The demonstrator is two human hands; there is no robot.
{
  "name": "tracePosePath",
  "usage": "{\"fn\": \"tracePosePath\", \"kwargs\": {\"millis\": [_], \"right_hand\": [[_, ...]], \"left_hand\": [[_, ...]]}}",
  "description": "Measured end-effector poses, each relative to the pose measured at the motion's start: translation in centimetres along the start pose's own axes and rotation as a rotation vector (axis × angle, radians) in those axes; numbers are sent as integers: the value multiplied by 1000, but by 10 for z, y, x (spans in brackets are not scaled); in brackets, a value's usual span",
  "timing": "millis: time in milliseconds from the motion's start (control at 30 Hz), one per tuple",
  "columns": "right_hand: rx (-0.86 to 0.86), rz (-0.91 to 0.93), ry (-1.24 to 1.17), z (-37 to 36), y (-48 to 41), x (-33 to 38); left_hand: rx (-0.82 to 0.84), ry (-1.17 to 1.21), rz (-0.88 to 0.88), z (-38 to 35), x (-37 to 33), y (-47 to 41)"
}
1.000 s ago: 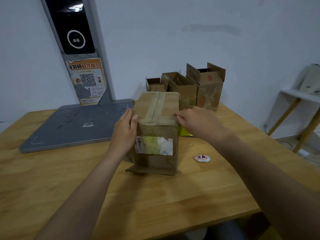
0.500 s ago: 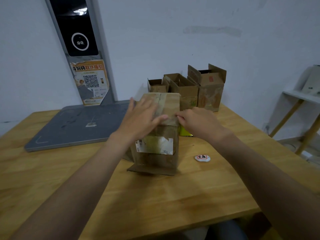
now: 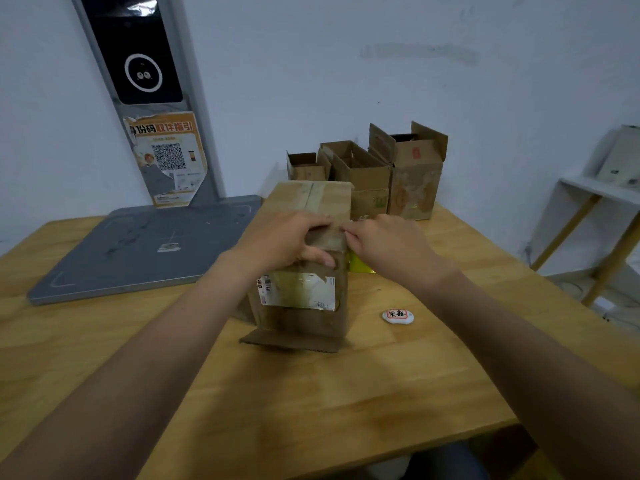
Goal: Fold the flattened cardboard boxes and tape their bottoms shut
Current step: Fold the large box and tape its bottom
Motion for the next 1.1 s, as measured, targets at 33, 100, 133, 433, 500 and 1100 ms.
{"fn": "tracePosePath", "kwargs": {"millis": [33, 100, 133, 433, 500, 1100], "right_hand": [[-7, -4, -1, 0, 0, 0], [-5, -14, -19, -2, 0, -1], [1, -17, -30, -2, 0, 0], [50, -27, -96, -9, 0, 3], [55, -28, -109, -8, 0, 4], [6, -48, -458, 3, 1, 35]], "left_hand": [[28, 39, -5, 3, 6, 3], [35, 77, 14, 9, 20, 12], [-21, 33, 42, 14, 29, 18], [-464, 508, 13, 26, 87, 57], [-480, 546, 44, 17, 97, 61], [-561, -86, 133, 10, 48, 91]]}}
Point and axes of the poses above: each hand's wrist, its own y-axis away from the middle knuckle, its own z-axis out of the back of the hand, x = y × z, the point moved 9 cm from there along -y, towards the middle knuckle, and after that the axes turned 10 degrees about y, right-handed, at the moved point
